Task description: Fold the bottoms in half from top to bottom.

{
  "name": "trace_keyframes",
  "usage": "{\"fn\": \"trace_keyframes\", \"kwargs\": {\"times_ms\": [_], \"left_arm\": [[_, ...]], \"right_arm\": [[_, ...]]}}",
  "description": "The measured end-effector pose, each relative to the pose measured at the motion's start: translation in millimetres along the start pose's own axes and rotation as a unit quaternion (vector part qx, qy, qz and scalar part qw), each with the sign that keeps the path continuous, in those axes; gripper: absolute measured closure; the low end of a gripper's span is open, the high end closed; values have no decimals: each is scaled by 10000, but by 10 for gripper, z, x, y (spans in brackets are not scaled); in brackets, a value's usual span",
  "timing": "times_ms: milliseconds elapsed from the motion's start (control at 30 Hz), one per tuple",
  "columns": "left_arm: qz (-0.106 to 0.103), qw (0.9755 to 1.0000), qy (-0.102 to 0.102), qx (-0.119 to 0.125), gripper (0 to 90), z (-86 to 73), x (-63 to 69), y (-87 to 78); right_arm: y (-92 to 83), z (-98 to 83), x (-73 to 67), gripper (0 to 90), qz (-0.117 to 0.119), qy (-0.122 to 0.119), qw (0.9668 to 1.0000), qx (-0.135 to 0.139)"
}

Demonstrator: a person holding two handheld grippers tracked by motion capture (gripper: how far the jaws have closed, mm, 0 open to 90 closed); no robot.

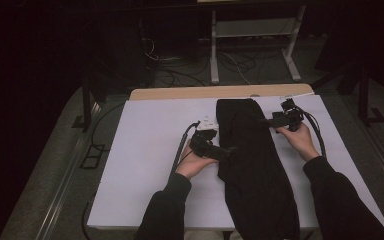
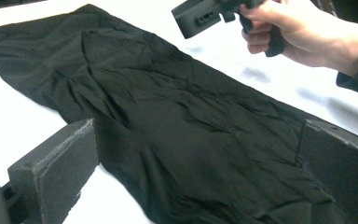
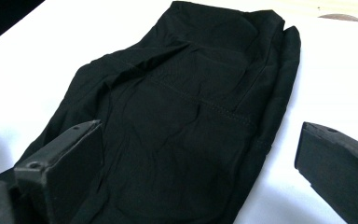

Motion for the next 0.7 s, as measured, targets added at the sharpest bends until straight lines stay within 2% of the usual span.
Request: {"fn": "trace_keyframes", "kwargs": {"times_ms": [267,433,567,700], "left_arm": [[110,9999,-97,-20,0,-2,-200,39],[74,9996,-171,-191,0,-25,-338,103],[177,9993,-246,-222,0,-19,-482,134],[259,9990,-305,-201,0,-18,-601,161]], "right_arm": [[2,-5,8,11,-3,0,10000,-9],[-7,3,-10,10,-34,-73,10000,-51],[-42,54,-38,8,-64,-111,9999,-82],[-76,116,-62,8,-80,-133,9999,19]]}}
Point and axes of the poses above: each handheld gripper's, and its own axes: y roughly forward along the jaws, z roughly out of its top, x roughly to its right, the point moved 9 cm from there along y, roughly forward along the jaws, and after that the axes turned 15 degrees about y, right-handed, at the moved point
